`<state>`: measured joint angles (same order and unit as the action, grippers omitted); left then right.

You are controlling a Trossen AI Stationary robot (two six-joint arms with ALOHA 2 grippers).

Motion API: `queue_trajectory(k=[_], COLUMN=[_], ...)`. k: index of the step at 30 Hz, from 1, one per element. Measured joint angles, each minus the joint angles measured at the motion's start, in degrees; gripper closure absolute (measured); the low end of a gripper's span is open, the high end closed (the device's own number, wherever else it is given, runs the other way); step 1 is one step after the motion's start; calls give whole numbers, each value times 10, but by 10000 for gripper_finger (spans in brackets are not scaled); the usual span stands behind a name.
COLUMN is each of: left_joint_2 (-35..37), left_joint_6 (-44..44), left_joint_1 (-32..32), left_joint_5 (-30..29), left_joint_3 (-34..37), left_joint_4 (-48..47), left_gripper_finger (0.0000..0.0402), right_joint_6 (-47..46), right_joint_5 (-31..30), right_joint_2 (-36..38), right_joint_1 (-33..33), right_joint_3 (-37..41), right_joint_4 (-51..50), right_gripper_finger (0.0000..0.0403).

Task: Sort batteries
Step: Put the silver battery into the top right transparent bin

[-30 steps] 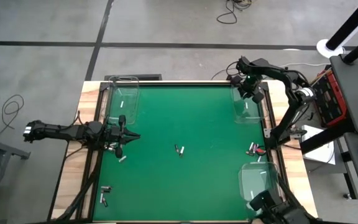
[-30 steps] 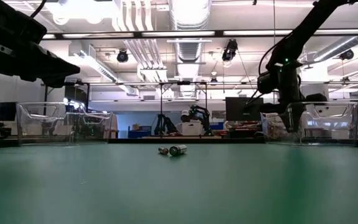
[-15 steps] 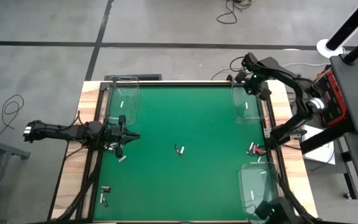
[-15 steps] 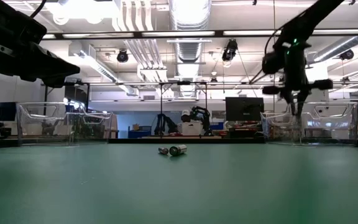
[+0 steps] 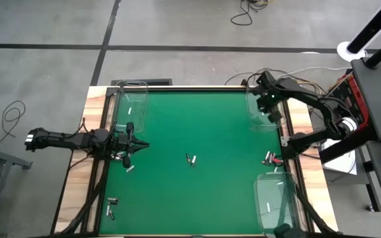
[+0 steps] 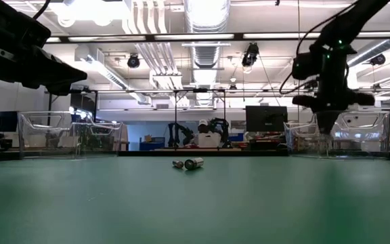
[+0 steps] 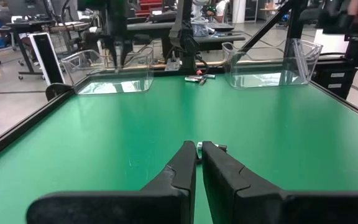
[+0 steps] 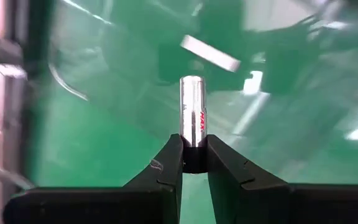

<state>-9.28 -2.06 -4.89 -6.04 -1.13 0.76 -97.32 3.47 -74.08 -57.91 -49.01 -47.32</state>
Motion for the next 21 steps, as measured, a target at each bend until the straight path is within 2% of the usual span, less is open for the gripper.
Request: queue_trajectory(k=[3, 6, 10, 15, 21], left_joint_2=[0, 0, 0, 0, 0], left_joint_6=[0, 0, 0, 0, 0], left_joint_1=[0, 0, 0, 0, 0], left_joint_5=[0, 0, 1, 1, -5], left_joint_3=[0, 0, 0, 0, 0], left_joint_4=[0, 0, 1, 1, 1], left_gripper_finger=[393, 393, 393, 393, 393], right_joint_6=[-53, -80, -92, -79, -71], right_joint_5=[-1, -16, -35, -30, -21], right_joint_2=[0, -6, -19, -48, -48], right_joint_1=[3, 3, -7, -14, -26], right_joint_3=[28, 37, 40, 38, 36], right_joint_4=[66, 83, 81, 91, 93], right_gripper_finger=[360, 360, 360, 360, 359])
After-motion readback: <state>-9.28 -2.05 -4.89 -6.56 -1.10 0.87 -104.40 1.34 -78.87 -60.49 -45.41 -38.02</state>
